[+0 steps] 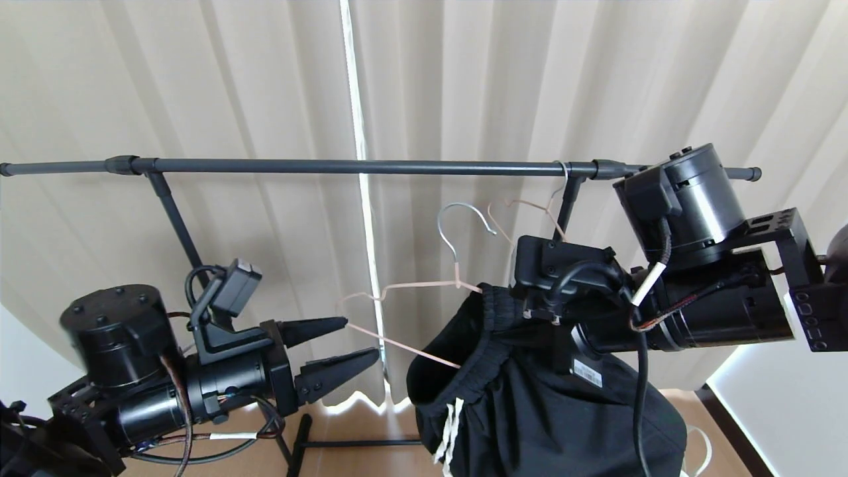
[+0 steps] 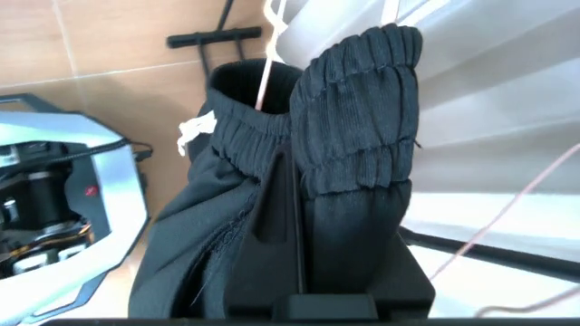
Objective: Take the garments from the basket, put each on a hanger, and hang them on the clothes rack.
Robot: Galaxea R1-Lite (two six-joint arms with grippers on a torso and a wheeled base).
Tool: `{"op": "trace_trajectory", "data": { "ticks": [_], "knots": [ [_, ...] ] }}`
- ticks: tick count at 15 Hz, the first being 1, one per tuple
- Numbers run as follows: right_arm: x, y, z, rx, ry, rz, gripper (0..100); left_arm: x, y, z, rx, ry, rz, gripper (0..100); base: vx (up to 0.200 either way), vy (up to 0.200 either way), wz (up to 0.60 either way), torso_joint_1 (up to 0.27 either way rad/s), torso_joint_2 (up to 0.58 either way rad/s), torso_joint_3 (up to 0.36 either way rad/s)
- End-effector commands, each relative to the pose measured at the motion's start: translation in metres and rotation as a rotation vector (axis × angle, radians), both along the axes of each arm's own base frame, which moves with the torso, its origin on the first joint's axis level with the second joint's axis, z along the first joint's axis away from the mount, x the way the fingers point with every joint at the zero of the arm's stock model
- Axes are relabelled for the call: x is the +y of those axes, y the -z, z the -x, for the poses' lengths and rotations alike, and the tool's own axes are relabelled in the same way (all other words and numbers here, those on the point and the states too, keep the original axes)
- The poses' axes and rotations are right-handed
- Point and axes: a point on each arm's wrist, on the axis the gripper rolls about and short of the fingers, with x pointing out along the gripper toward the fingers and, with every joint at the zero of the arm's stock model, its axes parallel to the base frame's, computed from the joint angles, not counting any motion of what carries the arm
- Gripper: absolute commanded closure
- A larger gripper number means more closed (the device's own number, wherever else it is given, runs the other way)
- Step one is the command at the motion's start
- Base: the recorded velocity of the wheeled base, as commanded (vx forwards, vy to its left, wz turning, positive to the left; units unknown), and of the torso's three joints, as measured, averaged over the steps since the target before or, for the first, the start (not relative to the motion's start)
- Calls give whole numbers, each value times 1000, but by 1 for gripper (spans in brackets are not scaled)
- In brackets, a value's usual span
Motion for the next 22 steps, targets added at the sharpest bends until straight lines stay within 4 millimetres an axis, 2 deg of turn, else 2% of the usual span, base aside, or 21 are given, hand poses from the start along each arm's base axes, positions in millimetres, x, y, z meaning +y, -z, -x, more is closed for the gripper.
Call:
{"op": "trace_trajectory", "data": {
  "ticks": [1, 5, 8, 11, 14, 17, 22],
  "knots": [
    [-6, -4, 7, -29, 10, -17, 100, -6, -40, -7, 11, -90, -27, 0, 0, 0, 0, 0, 0, 0],
    [-7, -5, 8, -121, 35, -98, 100, -26, -33, -12, 106, -161, -118, 0, 0, 0, 0, 0, 0, 0],
    [-9, -5, 9, -145, 35, -121, 100, -35, -21, -18, 139, -171, -152, 0, 0, 0, 0, 0, 0, 0],
    [-8, -9, 8, -161, 48, -162, 100, -53, 0, -26, 157, -257, -245, 0, 0, 0, 0, 0, 0, 0],
    [-8, -11, 8, -165, 48, -166, 100, -58, 6, -27, 165, -268, -266, 0, 0, 0, 0, 0, 0, 0],
    [-11, -18, 12, -185, 48, -183, 100, -63, 20, -37, 175, -330, -314, 0, 0, 0, 0, 0, 0, 0],
    [-13, -21, 16, -195, 44, -190, 100, -69, 26, -46, 165, -383, -330, 0, 0, 0, 0, 0, 0, 0]
  ]
}}
